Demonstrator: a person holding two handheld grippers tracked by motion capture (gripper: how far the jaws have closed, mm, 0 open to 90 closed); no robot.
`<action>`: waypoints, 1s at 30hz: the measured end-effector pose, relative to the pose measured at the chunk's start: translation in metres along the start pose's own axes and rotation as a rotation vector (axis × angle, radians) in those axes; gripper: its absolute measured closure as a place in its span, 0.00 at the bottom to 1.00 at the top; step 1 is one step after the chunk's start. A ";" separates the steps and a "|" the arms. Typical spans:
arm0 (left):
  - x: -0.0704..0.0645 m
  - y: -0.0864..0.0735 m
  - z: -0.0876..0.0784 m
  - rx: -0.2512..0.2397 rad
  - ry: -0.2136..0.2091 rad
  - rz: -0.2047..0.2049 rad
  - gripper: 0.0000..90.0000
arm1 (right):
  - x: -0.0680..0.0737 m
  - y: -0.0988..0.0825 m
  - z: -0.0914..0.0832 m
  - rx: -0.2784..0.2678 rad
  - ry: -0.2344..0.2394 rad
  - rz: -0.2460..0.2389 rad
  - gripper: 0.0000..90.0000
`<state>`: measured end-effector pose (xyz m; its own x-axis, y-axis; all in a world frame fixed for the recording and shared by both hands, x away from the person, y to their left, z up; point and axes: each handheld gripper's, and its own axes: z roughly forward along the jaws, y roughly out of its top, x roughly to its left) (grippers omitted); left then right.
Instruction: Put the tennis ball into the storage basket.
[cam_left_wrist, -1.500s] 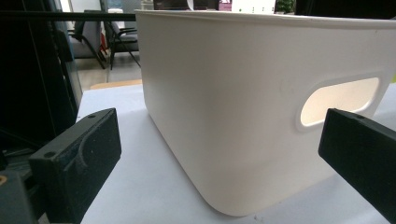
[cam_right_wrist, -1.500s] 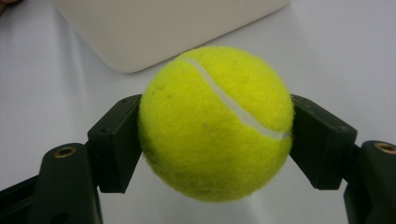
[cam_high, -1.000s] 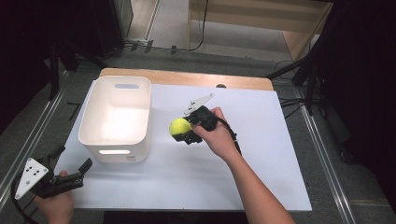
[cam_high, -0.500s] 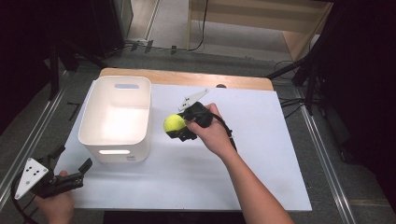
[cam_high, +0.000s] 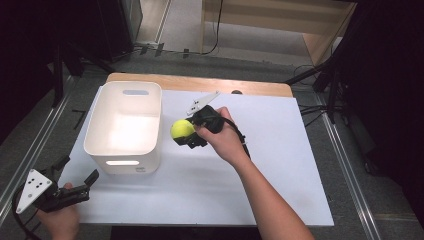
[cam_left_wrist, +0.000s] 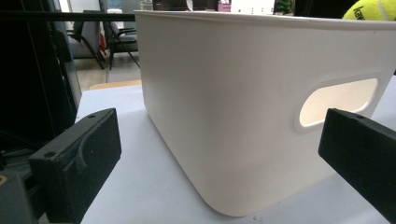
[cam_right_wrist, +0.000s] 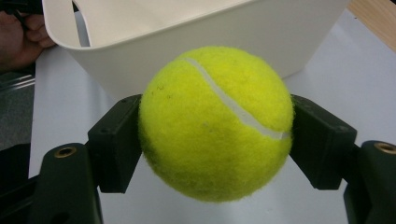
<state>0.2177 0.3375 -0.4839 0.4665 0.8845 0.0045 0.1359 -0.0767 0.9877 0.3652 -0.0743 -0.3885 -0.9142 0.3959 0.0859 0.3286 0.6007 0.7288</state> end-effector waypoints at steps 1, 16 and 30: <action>0.000 0.000 0.000 -0.001 -0.001 -0.001 0.00 | 0.001 0.001 0.000 0.000 0.002 0.007 0.27; -0.001 0.000 0.000 -0.001 0.000 0.001 0.00 | 0.002 0.013 -0.001 -0.017 0.015 -0.019 0.27; 0.000 0.000 0.000 -0.005 -0.003 -0.002 0.00 | 0.004 0.024 0.000 -0.015 0.019 -0.022 0.27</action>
<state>0.2178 0.3373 -0.4841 0.4684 0.8835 0.0018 0.1326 -0.0723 0.9885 0.3695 -0.0581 -0.3704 -0.9256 0.3694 0.0819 0.3045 0.5988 0.7407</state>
